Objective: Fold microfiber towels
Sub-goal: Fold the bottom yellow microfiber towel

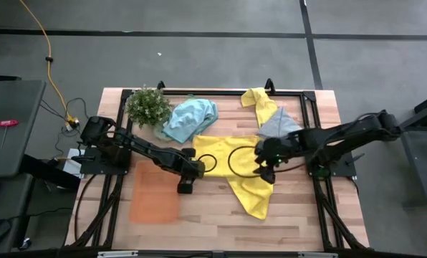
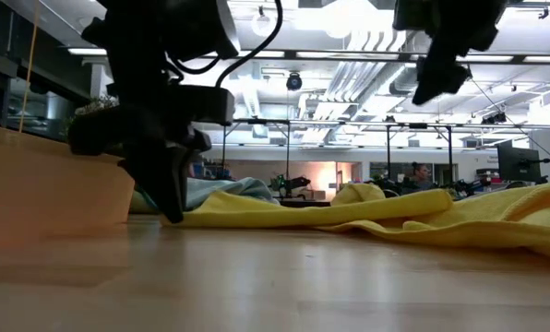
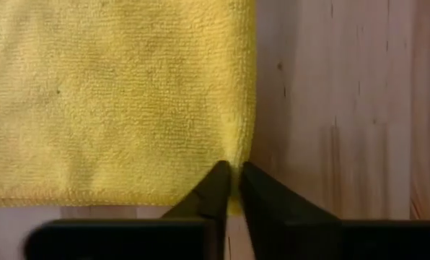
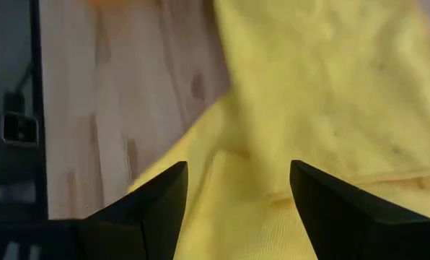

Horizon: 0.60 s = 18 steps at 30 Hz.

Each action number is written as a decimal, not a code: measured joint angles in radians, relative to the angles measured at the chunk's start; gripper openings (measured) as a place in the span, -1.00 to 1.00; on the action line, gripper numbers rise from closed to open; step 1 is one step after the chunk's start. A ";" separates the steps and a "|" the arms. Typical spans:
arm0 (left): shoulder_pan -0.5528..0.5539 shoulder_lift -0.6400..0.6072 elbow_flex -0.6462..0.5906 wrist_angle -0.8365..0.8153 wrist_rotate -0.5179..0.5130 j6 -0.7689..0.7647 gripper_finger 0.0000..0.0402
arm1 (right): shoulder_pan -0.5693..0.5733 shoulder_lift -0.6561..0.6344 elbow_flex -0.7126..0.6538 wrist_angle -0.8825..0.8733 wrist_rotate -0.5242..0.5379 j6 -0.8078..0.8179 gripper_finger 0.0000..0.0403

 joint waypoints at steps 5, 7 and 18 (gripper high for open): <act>0.000 0.000 0.000 -0.019 0.001 -0.041 -0.96 | 0.000 0.094 0.000 -0.002 -0.056 -0.045 0.17; 0.000 0.000 0.000 -0.036 0.001 -0.058 -0.99 | 0.015 0.127 0.000 -0.002 -0.108 -0.041 0.16; 0.000 0.000 0.000 -0.058 0.010 -0.083 -1.00 | 0.186 0.303 0.000 0.008 -0.018 -0.099 -0.62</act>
